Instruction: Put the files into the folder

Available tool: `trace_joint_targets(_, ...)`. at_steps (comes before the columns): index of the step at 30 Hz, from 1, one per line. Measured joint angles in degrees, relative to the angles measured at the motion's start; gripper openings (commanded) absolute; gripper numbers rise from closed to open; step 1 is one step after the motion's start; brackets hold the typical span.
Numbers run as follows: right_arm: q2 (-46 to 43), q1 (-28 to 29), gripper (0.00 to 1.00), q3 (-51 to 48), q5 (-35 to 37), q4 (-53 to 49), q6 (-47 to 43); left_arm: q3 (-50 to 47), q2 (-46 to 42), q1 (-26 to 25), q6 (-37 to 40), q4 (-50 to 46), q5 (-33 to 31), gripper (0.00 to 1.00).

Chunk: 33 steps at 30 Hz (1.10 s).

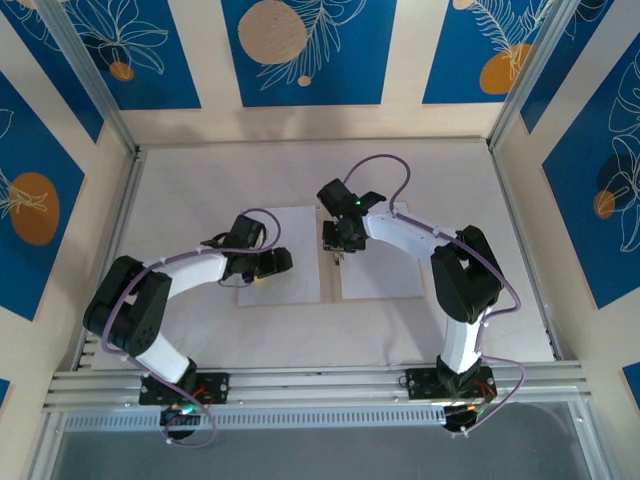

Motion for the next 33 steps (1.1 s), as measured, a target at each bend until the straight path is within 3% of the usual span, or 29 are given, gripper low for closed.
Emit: trace_joint_targets(33,1.49,0.0,0.16,1.16,0.02,-2.4,-0.07,0.0,0.0,0.15,0.07,0.0,0.46,0.8)
